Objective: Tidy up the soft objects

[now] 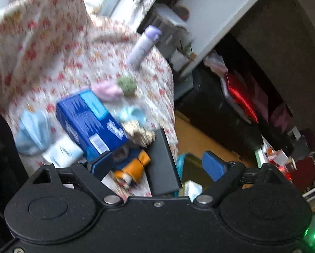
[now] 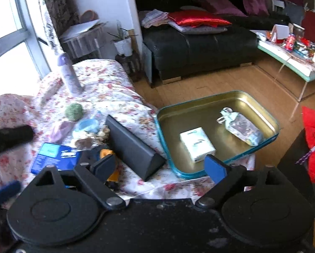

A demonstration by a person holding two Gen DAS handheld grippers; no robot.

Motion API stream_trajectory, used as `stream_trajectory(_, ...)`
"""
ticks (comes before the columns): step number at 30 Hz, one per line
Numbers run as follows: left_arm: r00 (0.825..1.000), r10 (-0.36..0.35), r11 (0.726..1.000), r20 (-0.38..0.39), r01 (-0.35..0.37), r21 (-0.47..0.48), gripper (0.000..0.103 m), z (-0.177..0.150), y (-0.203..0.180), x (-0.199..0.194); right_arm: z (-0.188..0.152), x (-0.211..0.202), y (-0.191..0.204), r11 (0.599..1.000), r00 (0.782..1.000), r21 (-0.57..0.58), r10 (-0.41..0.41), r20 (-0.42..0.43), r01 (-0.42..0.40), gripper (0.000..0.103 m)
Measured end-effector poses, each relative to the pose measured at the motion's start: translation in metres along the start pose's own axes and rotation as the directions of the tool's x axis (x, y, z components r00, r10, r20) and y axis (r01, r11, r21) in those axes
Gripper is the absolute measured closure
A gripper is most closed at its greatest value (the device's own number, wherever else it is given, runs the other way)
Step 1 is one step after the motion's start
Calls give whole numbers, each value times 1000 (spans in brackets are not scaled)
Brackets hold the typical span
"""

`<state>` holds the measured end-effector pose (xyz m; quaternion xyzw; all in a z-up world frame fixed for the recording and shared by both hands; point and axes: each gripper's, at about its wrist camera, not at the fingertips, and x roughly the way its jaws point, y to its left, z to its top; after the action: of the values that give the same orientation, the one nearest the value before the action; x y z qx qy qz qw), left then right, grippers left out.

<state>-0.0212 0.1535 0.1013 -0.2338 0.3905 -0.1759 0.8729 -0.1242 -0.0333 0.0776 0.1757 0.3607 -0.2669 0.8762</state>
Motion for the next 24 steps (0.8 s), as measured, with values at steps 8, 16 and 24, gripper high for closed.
stream_trajectory(8, 993, 6, 998, 118, -14, 63, 15, 37, -17, -15, -16, 41, 3, 983, 982, -135, -144, -119, 128, 13)
stream_trajectory(16, 976, -107, 941, 189, 38, 335, 13, 55, -85, -42, -53, 81, 26, 931, 958, -360, -158, -239, 63, 13)
stream_trajectory(24, 959, -196, 842, 203, 58, 537, 11, 32, -139, -53, -74, 102, 48, 922, 958, -359, 39, -286, -145, 13)
